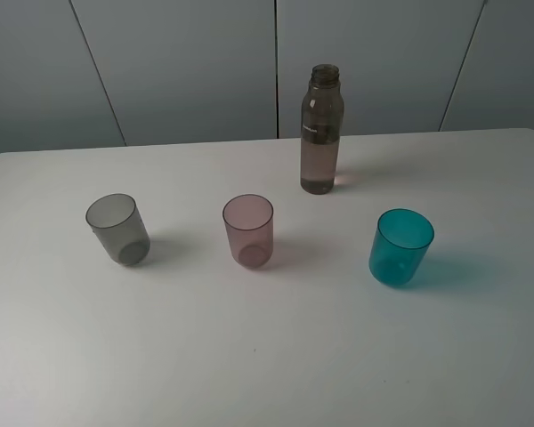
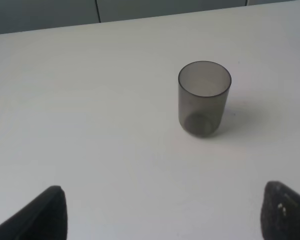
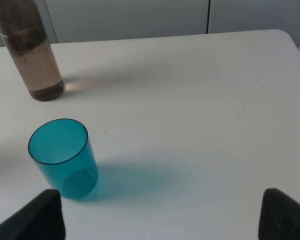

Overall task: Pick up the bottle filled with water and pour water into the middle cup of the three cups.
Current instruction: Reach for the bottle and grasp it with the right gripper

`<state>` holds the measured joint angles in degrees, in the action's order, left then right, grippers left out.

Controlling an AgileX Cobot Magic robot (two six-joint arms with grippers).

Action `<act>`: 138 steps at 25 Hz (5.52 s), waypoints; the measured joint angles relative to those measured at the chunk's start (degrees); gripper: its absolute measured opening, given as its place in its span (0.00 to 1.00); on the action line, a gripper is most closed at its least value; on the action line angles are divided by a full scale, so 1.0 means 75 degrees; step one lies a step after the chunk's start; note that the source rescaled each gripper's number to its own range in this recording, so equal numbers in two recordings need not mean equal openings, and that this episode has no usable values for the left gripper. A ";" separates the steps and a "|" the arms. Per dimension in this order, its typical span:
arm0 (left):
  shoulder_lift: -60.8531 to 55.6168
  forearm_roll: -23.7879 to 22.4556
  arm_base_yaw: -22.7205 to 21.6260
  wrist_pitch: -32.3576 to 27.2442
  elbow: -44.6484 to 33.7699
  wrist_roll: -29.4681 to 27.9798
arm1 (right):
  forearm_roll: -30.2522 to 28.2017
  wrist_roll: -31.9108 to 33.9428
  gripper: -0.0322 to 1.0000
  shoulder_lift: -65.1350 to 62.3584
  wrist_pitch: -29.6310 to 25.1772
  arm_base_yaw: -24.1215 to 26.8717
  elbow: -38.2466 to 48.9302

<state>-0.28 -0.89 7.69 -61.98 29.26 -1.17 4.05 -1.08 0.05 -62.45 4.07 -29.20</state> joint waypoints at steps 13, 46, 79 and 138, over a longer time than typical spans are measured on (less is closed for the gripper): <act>0.0000 0.0000 0.0000 0.0000 0.0000 0.0000 | 0.0000 0.0000 0.57 0.0000 0.0000 0.0000 0.0000; 0.0000 0.0000 0.0000 0.0000 0.0000 0.0000 | -0.1241 0.0015 0.57 0.4294 0.1463 0.0000 -0.2430; 0.0000 0.0000 0.0000 0.0000 0.0000 -0.0014 | 0.5377 -0.8760 0.52 1.0228 0.5172 0.1251 -0.2693; 0.0000 0.0000 0.0000 0.0000 0.0000 -0.0014 | -1.2096 0.4645 0.52 1.5790 1.6860 0.2230 -0.4723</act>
<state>-0.28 -0.89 7.69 -61.98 29.26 -1.27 -86.67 33.76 118.48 64.00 20.80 -64.62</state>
